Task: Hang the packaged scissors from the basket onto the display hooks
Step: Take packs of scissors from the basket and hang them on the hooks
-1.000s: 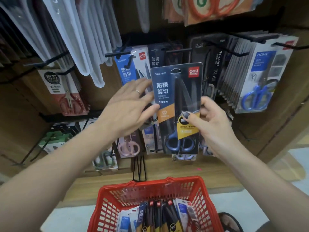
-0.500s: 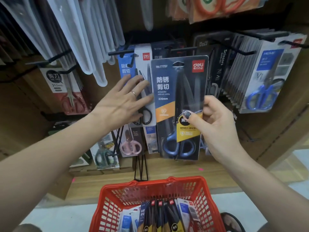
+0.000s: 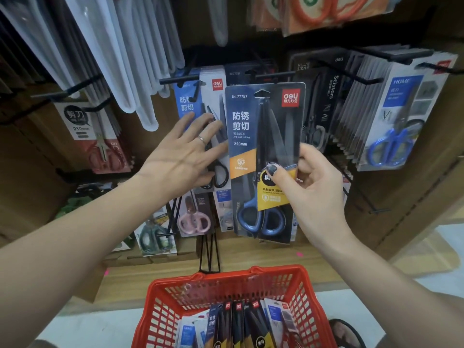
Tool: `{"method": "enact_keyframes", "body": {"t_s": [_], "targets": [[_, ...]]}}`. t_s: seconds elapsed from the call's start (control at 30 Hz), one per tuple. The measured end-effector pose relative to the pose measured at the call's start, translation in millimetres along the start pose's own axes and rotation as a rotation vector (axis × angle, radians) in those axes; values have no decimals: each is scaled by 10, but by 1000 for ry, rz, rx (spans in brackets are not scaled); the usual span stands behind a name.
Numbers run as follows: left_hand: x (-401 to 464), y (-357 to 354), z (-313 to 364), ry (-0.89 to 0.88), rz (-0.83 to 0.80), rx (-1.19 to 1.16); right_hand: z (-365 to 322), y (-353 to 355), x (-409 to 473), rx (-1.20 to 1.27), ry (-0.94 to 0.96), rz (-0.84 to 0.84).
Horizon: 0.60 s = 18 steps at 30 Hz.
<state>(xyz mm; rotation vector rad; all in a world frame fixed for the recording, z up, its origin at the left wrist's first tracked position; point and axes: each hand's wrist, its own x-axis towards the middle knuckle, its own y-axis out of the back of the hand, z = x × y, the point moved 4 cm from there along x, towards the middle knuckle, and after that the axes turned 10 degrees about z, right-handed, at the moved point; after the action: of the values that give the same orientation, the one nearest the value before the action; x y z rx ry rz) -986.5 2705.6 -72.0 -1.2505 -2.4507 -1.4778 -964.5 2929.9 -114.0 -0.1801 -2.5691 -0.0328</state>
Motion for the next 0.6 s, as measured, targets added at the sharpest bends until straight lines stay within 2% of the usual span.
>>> {"method": "enact_keyframes", "body": {"t_s": [0.2, 0.33, 0.47, 0.6], "targets": [[0, 12, 7, 16, 30, -32, 143, -21, 101, 13, -123, -15], [6, -18, -3, 46, -24, 21, 301, -53, 321, 66, -208, 46], [3, -36, 14, 42, -18, 50, 532, -236, 662, 77, -261, 73], [-30, -66, 3, 31, -24, 86, 767, -413, 960, 42, -278, 168]]}}
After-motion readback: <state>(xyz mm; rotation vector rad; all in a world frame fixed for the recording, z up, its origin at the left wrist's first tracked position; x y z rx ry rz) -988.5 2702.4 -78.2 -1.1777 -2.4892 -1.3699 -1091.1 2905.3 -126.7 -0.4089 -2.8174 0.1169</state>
